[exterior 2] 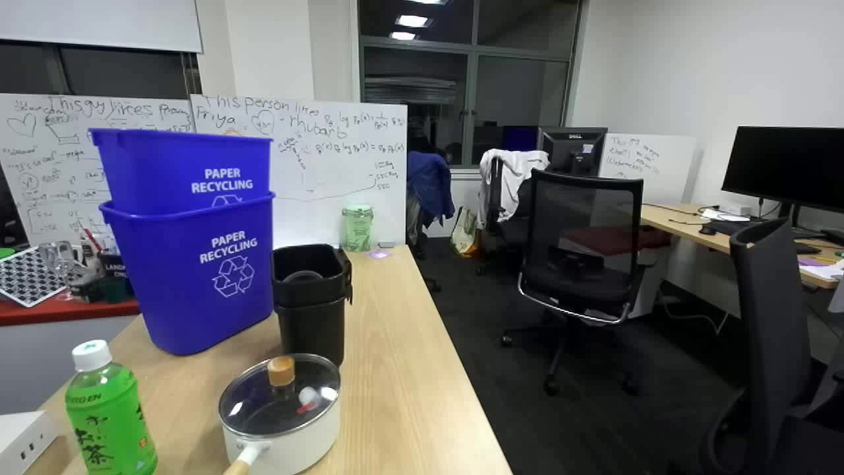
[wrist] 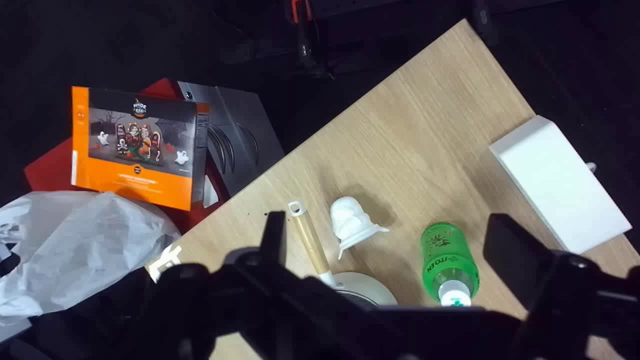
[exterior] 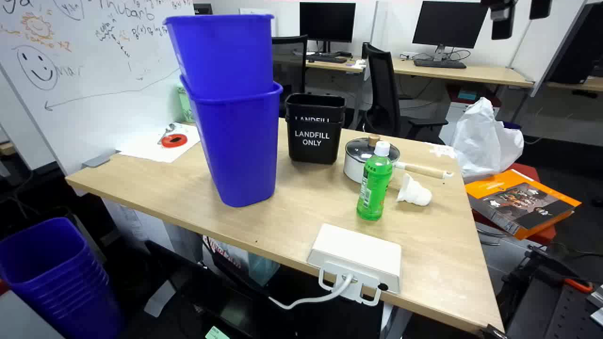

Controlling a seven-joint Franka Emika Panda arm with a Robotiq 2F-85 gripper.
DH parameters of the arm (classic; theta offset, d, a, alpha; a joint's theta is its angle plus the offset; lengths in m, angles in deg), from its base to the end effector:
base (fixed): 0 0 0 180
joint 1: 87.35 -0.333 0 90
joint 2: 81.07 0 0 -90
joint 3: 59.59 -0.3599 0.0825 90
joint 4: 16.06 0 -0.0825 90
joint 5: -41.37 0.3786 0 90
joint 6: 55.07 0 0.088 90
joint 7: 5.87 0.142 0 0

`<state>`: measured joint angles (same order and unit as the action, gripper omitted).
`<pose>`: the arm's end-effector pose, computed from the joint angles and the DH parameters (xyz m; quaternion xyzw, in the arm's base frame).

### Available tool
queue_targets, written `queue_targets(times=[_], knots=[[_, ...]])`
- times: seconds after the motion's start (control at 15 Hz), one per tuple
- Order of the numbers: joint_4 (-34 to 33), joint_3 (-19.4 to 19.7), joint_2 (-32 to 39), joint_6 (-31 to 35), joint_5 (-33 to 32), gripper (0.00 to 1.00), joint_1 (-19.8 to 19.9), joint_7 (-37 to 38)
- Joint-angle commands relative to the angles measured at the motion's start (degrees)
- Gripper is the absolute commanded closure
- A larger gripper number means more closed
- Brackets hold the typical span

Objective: Uncover the pot and put the lid on the table

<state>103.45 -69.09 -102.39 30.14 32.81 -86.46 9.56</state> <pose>0.3851 0.0458 0.5686 0.9857 -0.0653 -0.0915 0.1255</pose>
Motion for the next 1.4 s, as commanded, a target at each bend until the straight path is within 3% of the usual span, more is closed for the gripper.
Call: queue_targets(times=[0.0, 0.47, 0.93, 1.0, 1.33], knots=[[-0.1, 0.9, 0.1, -0.1, -0.3, 0.00, -1.2, 0.3], [5.9, -0.2, -1.2, 12.8, -8.8, 0.00, 0.2, 12.9], [12.6, -0.5, 0.8, 20.0, -13.7, 0.00, 1.3, 34.0], [11.4, 0.3, 0.6, 18.5, -12.7, 0.00, 0.1, 30.3], [12.2, 0.3, 0.8, 18.7, -13.1, 0.00, 0.1, 33.6]])
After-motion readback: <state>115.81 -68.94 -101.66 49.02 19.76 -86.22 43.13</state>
